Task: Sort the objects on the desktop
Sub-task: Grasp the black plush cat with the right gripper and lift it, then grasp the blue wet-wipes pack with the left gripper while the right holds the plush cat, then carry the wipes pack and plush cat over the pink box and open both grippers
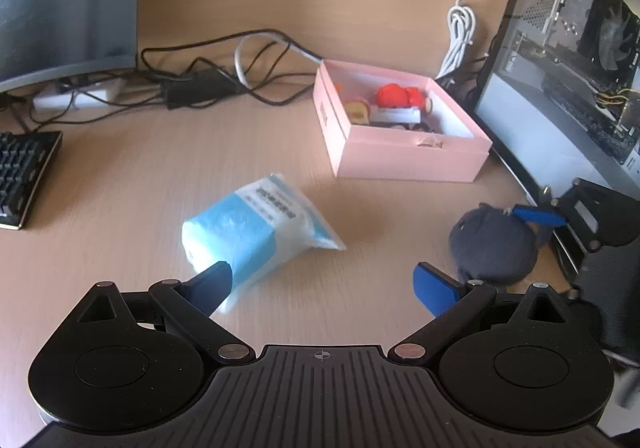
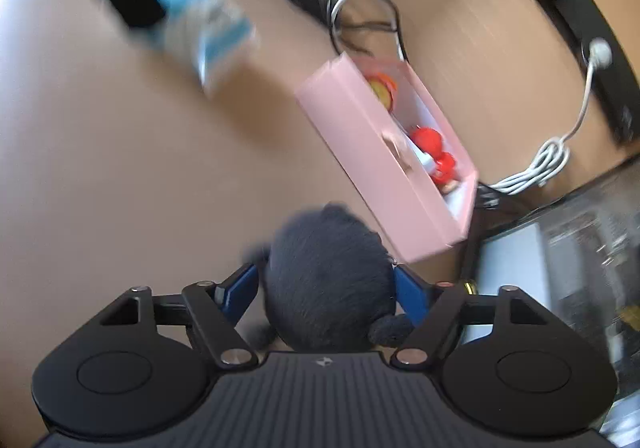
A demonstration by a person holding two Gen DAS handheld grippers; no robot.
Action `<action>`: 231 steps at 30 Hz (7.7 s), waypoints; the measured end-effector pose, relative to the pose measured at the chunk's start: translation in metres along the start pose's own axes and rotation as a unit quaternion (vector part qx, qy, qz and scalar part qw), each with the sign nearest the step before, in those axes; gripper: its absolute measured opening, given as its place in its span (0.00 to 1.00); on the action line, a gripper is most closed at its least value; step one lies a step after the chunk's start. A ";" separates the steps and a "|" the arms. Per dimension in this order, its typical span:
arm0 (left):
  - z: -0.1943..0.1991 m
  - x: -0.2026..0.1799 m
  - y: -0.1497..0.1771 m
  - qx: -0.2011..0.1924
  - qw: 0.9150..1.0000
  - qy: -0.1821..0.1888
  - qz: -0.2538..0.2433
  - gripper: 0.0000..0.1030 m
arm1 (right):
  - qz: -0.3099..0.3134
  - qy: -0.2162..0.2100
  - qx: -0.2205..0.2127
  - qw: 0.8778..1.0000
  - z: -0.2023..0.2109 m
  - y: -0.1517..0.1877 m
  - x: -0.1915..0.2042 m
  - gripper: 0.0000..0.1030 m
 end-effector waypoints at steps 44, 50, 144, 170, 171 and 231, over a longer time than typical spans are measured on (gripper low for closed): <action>-0.072 0.010 -0.009 0.063 0.987 -0.083 -0.125 0.72 | -0.311 -0.184 -0.031 0.932 -0.009 0.068 -0.041 0.67; -0.065 0.002 -0.008 0.053 0.990 -0.081 -0.100 0.85 | -0.309 -0.175 -0.035 0.934 -0.010 0.065 -0.043 0.72; -0.053 -0.020 0.019 0.071 0.991 -0.062 -0.096 1.00 | -0.249 -0.211 -0.028 0.945 -0.022 0.043 -0.021 0.67; 0.012 -0.046 -0.077 -0.062 0.986 -0.059 -0.142 0.57 | -0.320 -0.176 -0.192 0.911 0.091 0.012 -0.136 0.62; 0.014 -0.047 -0.088 -0.074 0.984 -0.061 -0.149 0.57 | -0.328 -0.161 -0.214 0.906 0.104 0.009 -0.148 0.62; -0.118 -0.011 -0.190 -0.031 0.979 -0.036 -0.197 1.00 | -0.476 -0.187 -0.050 0.858 -0.112 -0.121 -0.172 0.56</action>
Point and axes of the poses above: each gripper's, at about its wrist camera, not at the fingertips, and z roughly against the way its jaws point, x to its left, y to its underside, the point moved 6 cm from there along -z, roughly the way its jaws point, and after that the axes turned 15 degrees about x, right-handed, at the moved point
